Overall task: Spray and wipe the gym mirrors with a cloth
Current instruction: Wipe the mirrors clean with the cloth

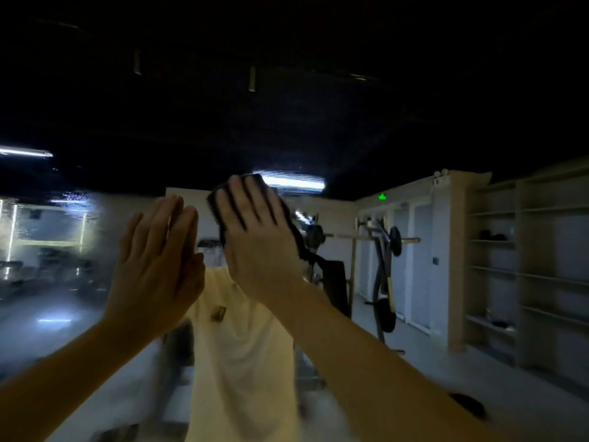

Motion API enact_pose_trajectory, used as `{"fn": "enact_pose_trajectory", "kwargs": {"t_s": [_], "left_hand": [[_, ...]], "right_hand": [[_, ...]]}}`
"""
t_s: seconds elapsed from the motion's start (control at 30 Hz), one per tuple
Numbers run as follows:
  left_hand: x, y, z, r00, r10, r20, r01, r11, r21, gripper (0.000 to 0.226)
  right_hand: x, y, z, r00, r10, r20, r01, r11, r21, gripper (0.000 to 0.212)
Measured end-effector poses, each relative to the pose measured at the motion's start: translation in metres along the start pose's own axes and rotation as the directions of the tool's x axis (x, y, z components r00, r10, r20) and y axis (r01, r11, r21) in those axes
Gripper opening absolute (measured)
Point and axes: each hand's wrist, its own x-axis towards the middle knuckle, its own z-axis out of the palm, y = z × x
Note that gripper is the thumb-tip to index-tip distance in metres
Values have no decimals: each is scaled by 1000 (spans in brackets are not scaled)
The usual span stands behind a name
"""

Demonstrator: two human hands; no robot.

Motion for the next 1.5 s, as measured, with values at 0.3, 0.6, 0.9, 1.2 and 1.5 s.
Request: {"fn": "enact_pose_trajectory", "kwargs": {"t_s": [0.3, 0.6, 0.9, 1.2, 1.5], "left_hand": [[-4, -1, 11, 1000, -7, -18, 8, 1000, 25, 66], [-4, 0, 15, 1000, 8, -26, -8, 1000, 24, 66], [-36, -33, -15, 995, -23, -92, 19, 999, -45, 74], [-65, -33, -20, 999, -20, 25, 21, 1000, -15, 75], [-65, -13, 4, 991, -99, 90, 97, 995, 30, 84]], "right_hand": [[-35, 146, -10, 912, 406, -64, -409, 912, -38, 63], [11, 78, -10, 766, 634, -110, -629, 774, 74, 68], [43, -70, 0, 998, 58, 8, -59, 996, 73, 64], [-29, -9, 2, 987, -156, 39, 156, 988, 1, 61], [-103, 97, 13, 673, 731, -108, -726, 682, 94, 61]]}}
